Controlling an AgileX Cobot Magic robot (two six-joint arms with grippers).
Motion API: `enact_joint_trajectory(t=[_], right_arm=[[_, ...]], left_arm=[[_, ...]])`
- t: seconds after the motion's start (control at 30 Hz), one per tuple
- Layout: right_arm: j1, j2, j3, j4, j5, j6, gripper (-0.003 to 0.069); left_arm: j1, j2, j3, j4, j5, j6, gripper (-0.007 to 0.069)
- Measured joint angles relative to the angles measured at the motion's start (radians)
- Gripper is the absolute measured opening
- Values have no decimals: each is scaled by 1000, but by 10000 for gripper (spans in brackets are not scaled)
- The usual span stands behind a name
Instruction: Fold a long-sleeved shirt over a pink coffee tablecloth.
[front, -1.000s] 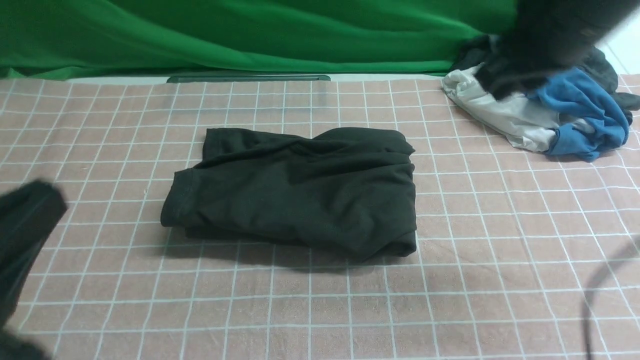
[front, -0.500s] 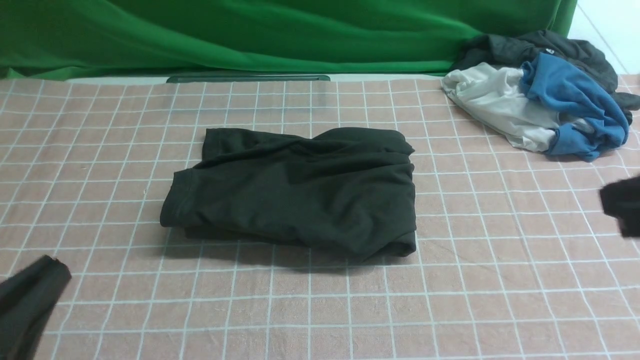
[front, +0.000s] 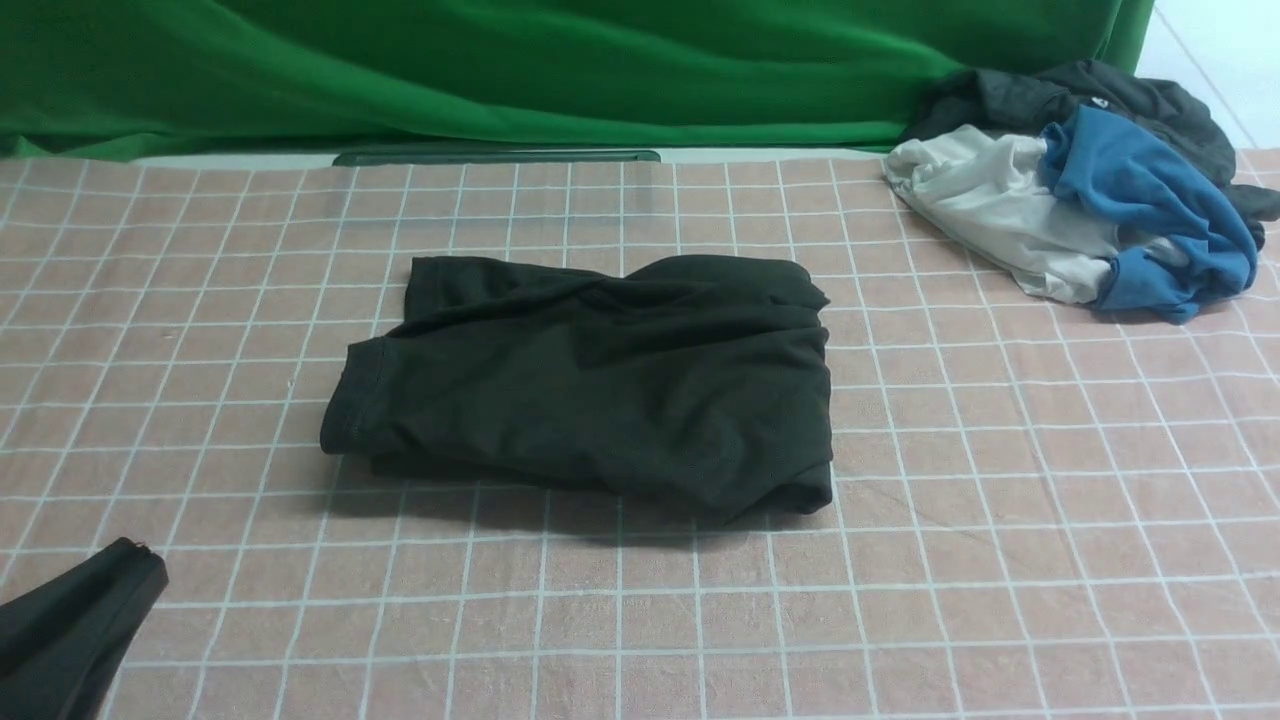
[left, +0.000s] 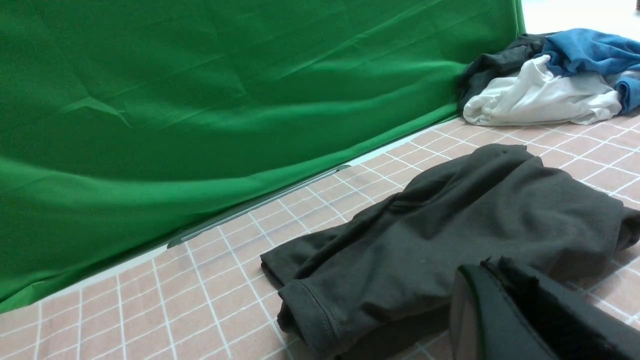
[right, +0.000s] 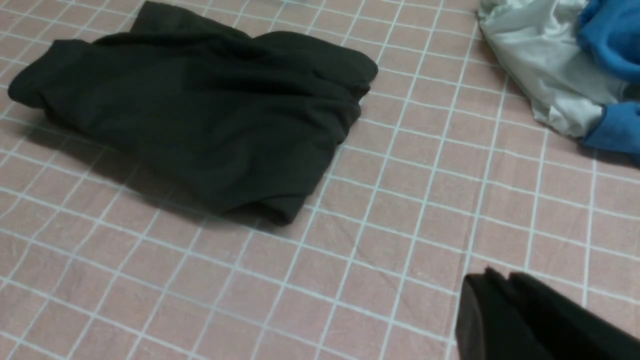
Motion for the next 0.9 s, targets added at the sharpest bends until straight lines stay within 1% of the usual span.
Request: enact_joint_trajectory(t=[0.1,0.17,0.27,0.33,0.37,0.4,0.47,0.5,0.57,0.6,0.7,0.9], right_arm=[[12,-5,0,-8,0,-1,46],[6,-21,4,-10,-7,-3,38],[-70,-83,63,-12,-91,-17,19],[-158,-165,168,-8,-233,-67,17],[-158,-174,180,-8,-246,-67,17],[-217,-255,286,-7,-336,-93,17],[-292,-376,427,-6,-456,-108,17],[-299,-387,455,-6,-475,-108,17],[-347,-468,561,-5,-528,-105,17],[-395,-534,653,-4,-569,-92,17],[-442,-614,766,-3,-582,-65,17],[-451,-671,786,-3,-585,-54,17]], left_arm=[[-2,0,0,0,0,0,17],[-2,0,0,0,0,0,17],[-2,0,0,12,0,0,17],[-2,0,0,17,0,0,17],[-2,0,0,17,0,0,17],[-2,0,0,20,0,0,17],[-2,0,0,23,0,0,17],[-2,0,0,23,0,0,17],[-2,0,1,24,0,0,17],[-2,0,1,24,0,0,17],[-2,0,2,24,0,0,17],[-2,0,3,24,2,0,17]])
